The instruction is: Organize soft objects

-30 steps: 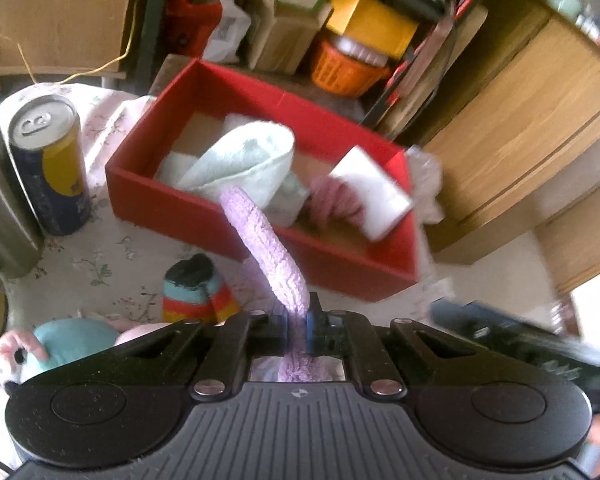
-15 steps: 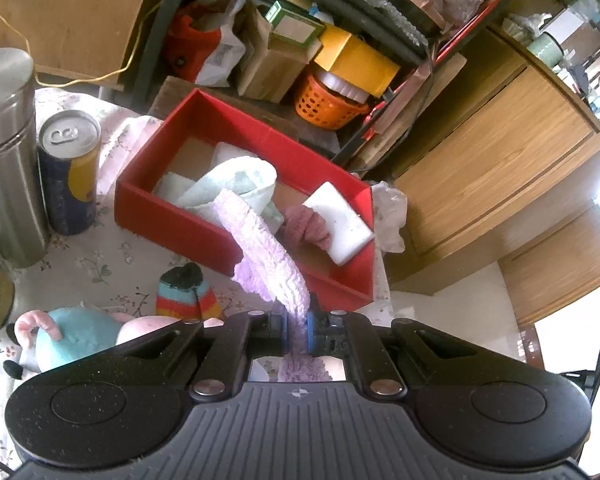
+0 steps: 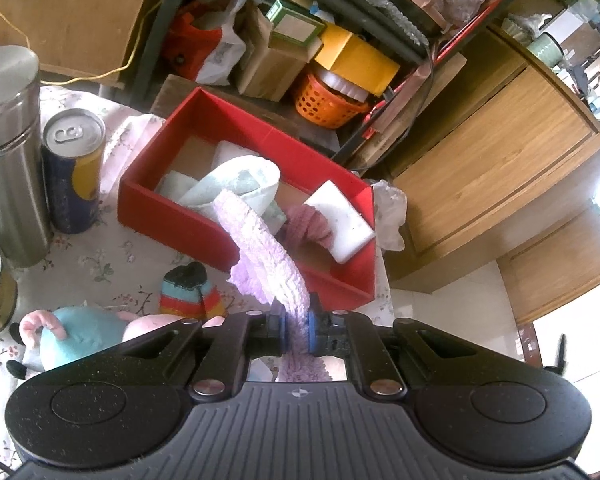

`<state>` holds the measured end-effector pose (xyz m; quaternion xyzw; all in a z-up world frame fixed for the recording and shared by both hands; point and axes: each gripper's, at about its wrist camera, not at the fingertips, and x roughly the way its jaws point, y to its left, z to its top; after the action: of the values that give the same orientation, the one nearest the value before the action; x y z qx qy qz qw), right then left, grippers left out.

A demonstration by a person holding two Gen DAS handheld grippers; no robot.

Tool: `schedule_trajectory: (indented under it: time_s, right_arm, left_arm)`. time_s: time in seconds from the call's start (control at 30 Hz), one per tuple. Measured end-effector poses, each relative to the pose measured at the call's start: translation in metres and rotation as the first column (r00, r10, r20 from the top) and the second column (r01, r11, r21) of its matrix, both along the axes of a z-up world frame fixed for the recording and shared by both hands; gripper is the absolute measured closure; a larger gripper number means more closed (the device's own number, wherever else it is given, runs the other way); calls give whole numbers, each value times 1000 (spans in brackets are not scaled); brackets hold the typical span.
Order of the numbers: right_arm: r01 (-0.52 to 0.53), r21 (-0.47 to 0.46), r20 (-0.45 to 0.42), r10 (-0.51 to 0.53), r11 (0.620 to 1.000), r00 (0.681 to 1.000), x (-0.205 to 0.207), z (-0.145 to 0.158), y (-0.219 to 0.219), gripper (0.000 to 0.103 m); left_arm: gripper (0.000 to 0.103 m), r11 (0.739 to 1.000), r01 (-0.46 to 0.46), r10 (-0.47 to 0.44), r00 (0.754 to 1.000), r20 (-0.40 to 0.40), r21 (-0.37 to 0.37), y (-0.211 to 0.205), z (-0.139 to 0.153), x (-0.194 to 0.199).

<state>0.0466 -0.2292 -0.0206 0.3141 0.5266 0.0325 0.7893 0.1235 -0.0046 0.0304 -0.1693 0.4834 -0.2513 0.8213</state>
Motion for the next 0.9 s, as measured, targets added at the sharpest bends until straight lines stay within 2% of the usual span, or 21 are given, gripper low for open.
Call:
schedule_trajectory:
  time_s: [0.13, 0.2, 0.27, 0.5, 0.57, 0.67, 0.73, 0.8, 0.87, 0.9]
  right_arm:
    - [12, -38, -46, -14, 999, 999, 8, -22, 3, 46]
    - [4, -45, -33, -6, 999, 999, 9, -25, 4, 54]
    - [-11, -33, -26, 10, 999, 1000, 10, -26, 2, 74]
    - [-7, 20, -10, 8, 1000, 1000, 1, -19, -8, 81]
    - [-3, 47, 8, 3, 999, 1000, -2, -11, -13, 91]
    - [-18, 36, 46, 16, 999, 999, -3, 0, -13, 94]
    - [-23, 23, 35, 22, 999, 999, -3, -1, -11, 94]
    - [8, 52, -7, -7, 999, 1000, -1, -11, -10, 91]
    - [-5, 19, 1, 5, 1000, 1000, 5, -12, -4, 88]
    - [-6, 15, 6, 6, 1000, 1000, 8, -12, -2, 81]
  left_arm:
    - [97, 1000, 9, -9, 1000, -6, 0, -2, -2, 1]
    - [97, 1000, 12, -12, 1000, -6, -1, -2, -2, 1]
    - [96, 1000, 10, -11, 1000, -4, -5, -1, -1, 1]
    - [93, 1000, 1, -1, 1000, 2, -22, 3, 4, 2]
    - [93, 1000, -2, 2, 1000, 4, -25, 5, 5, 2]
    - [92, 999, -11, 11, 1000, 5, -33, 6, 6, 3]
    - [92, 999, -12, 12, 1000, 6, -35, 7, 7, 3]
    - [92, 999, -11, 12, 1000, 7, -36, 7, 8, 2]
    - [92, 999, -11, 11, 1000, 9, -37, 8, 8, 3]
    - [91, 999, -14, 14, 1000, 10, -40, 10, 9, 3]
